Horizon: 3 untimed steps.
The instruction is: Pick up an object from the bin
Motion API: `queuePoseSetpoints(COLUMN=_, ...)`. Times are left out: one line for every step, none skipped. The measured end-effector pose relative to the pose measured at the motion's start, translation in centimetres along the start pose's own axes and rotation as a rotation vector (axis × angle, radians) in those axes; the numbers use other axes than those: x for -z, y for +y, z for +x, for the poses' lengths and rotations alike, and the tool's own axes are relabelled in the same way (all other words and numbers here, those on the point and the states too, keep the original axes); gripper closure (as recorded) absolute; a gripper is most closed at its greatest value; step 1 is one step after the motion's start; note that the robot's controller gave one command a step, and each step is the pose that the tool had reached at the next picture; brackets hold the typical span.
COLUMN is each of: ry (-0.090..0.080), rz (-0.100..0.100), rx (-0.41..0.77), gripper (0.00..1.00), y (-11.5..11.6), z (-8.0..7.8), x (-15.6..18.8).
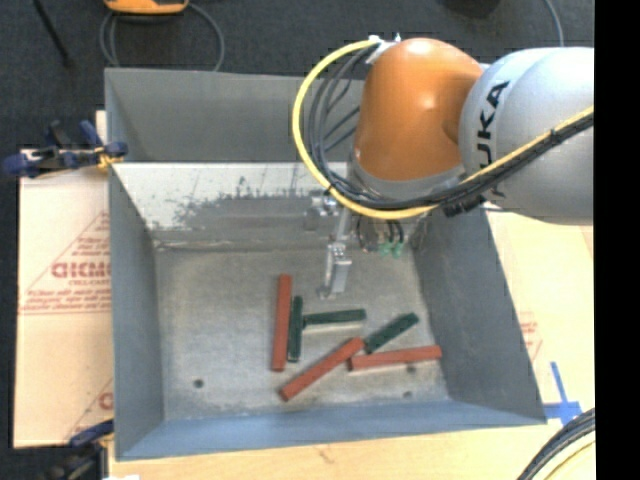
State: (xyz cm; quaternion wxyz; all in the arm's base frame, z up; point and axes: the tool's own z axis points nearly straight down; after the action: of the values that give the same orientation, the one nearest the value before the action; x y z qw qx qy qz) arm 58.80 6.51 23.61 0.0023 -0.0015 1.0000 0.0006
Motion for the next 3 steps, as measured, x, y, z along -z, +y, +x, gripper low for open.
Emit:
queuePoseSetpoints(ry=-0.003, rz=0.002, rx=0.025, gripper=0.0, y=-2.0, z=0.8, x=-7.7)
queuePoseSetpoints(ry=0.007, rz=0.002, rx=0.02, gripper=0.0, y=-3.5, z=2.0, x=-9.7)
queuePoseSetpoints(ry=-0.001, rz=0.001, rx=-0.095, gripper=0.0, y=-6.8, z=0.2, x=-9.3)
